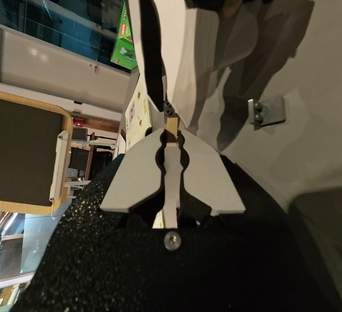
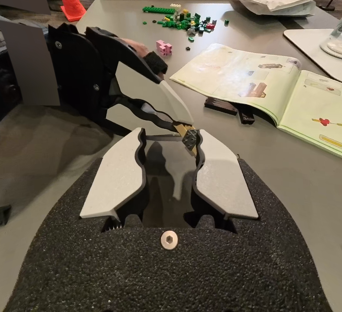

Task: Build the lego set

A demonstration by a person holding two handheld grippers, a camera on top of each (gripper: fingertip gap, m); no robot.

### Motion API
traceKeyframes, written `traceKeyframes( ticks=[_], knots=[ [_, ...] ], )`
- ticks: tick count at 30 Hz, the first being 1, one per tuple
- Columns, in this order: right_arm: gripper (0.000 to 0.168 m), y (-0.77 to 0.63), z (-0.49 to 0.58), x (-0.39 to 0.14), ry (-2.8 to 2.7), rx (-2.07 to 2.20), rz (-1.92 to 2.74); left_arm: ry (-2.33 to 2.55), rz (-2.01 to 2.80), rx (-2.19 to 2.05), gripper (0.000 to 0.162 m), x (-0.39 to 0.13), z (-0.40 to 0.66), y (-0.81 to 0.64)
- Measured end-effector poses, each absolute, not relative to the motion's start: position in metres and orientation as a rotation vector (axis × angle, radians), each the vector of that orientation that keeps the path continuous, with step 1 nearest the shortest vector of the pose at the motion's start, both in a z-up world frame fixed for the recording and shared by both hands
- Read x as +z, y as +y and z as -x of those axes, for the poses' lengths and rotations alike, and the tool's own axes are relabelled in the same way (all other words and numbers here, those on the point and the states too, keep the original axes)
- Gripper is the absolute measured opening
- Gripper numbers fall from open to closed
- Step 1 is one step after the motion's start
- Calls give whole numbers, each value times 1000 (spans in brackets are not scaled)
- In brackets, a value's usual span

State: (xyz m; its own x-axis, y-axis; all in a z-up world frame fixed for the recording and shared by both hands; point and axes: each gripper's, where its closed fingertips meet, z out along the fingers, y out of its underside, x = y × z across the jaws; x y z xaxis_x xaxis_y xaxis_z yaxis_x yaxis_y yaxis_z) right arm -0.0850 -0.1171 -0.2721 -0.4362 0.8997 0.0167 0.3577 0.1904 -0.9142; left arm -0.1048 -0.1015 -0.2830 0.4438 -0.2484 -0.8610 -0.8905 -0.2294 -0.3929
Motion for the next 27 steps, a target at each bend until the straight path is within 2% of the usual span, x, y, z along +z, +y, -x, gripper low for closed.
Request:
traceKeyframes(
  ticks=[21,27],
  knots=[
    [54,-119,85,-275,-1916,1177,1165,982,1744,808,12,-284,105,-100],
    [62,-118,85,-270,-1874,1154,1115,1007,1753,817,12,-288,106,-100]
  ],
)
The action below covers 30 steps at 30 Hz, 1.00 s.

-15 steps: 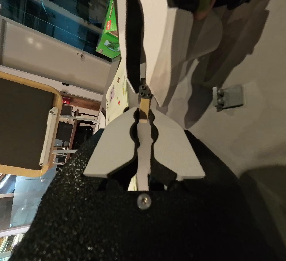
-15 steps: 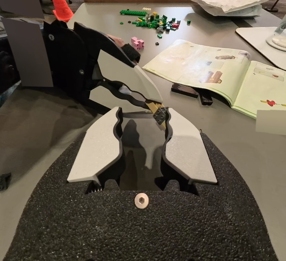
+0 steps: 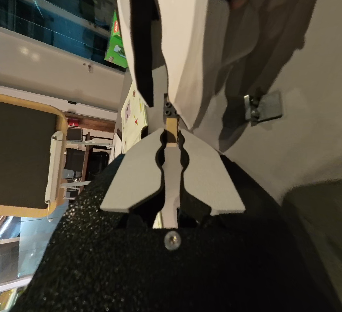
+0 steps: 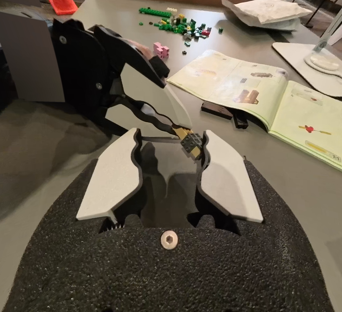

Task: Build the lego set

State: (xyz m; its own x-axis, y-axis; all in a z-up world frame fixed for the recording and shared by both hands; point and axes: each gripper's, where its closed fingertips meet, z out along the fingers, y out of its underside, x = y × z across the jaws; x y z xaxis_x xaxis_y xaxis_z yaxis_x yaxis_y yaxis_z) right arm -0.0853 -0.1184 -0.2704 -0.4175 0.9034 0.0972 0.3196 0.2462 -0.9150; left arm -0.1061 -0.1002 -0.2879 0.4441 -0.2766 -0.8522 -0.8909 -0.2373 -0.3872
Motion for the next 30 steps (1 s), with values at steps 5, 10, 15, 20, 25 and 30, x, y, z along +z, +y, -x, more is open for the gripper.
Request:
traceKeyframes(
  ticks=[5,10,15,20,25,30],
  knots=[
    [62,-123,85,-274,-1917,1129,1087,1016,1746,820,12,-288,105,-100],
    [59,-125,85,-279,-1952,1100,1086,998,1743,818,12,-285,106,-100],
    [59,-125,86,-284,-1981,1050,1089,1019,1747,843,12,-287,107,-100],
    [60,-124,85,-281,-1955,1043,1065,1037,1728,847,12,-286,105,-99],
    [64,-120,85,-274,-1903,1116,1095,1077,1717,874,12,-290,103,-100],
    [57,-126,84,-279,-1960,1080,1067,1038,1720,859,12,-286,106,-99]
  ],
)
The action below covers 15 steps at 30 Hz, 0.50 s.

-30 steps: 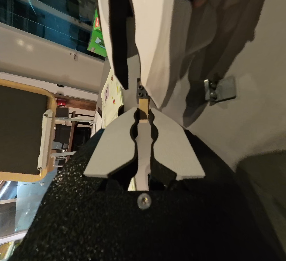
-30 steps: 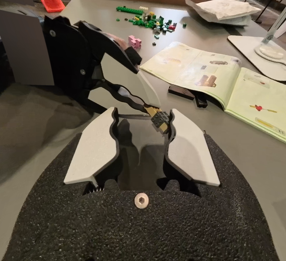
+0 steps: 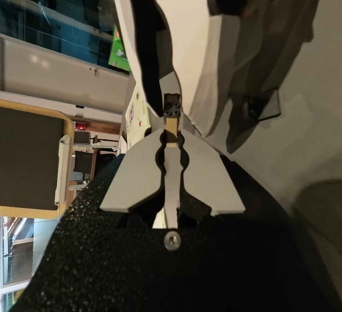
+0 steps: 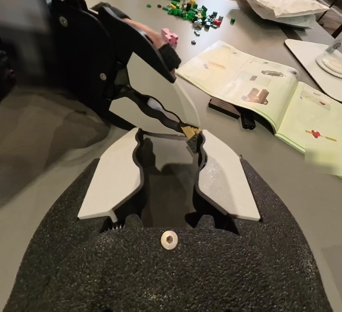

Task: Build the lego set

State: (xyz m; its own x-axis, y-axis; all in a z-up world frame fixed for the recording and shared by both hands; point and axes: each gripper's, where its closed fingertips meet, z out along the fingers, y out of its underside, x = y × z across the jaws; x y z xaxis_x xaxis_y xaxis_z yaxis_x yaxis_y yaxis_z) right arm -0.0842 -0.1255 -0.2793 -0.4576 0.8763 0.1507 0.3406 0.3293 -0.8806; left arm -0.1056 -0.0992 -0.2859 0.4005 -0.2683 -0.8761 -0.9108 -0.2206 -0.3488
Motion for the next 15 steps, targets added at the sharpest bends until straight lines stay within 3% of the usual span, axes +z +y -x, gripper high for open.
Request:
traceKeyframes(
  ticks=[8,15],
  knots=[
    [58,-126,85,-283,-1981,1075,1089,1005,1759,768,12,-289,105,-99],
    [72,-112,85,-258,-1781,1248,1117,884,1785,644,12,-283,112,-98]
  ],
)
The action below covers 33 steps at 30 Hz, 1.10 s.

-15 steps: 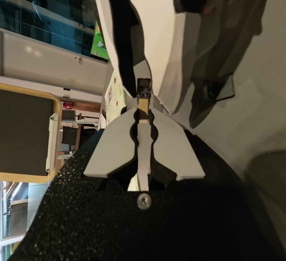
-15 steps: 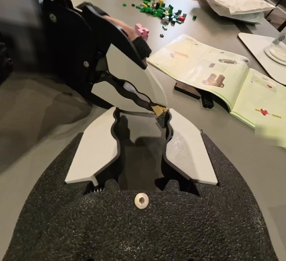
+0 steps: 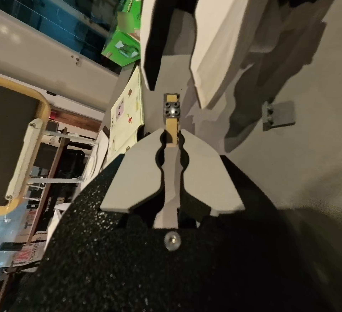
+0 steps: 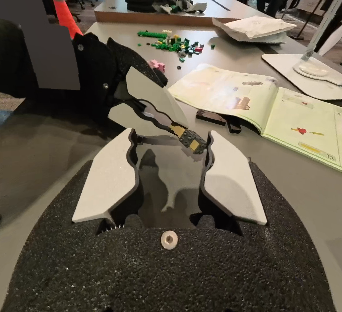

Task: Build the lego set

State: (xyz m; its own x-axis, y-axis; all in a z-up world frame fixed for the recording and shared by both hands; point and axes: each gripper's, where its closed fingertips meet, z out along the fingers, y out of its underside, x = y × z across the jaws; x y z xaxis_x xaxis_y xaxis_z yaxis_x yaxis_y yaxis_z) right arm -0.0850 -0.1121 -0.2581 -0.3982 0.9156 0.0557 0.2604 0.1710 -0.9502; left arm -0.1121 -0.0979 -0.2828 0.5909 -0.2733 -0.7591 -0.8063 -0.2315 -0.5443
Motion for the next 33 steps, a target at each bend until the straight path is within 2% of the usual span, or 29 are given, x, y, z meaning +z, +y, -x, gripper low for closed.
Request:
traceKeyframes(
  ticks=[7,13,19,22,26,33],
  knots=[
    [69,-105,85,-247,-1682,1166,1000,855,1785,628,12,-281,115,-97],
    [47,-109,80,-245,-1693,1158,928,801,1823,593,12,-283,121,-96],
    [37,-113,65,-252,-1786,1221,960,735,1862,424,12,-283,121,-99],
    [39,-110,67,-257,-1792,1165,1021,760,1843,338,12,-283,115,-102],
    [50,-108,73,-264,-1809,993,978,808,1839,325,12,-285,110,-104],
    [48,-102,77,-274,-1898,637,874,962,1813,400,12,-291,99,-108]
  ],
)
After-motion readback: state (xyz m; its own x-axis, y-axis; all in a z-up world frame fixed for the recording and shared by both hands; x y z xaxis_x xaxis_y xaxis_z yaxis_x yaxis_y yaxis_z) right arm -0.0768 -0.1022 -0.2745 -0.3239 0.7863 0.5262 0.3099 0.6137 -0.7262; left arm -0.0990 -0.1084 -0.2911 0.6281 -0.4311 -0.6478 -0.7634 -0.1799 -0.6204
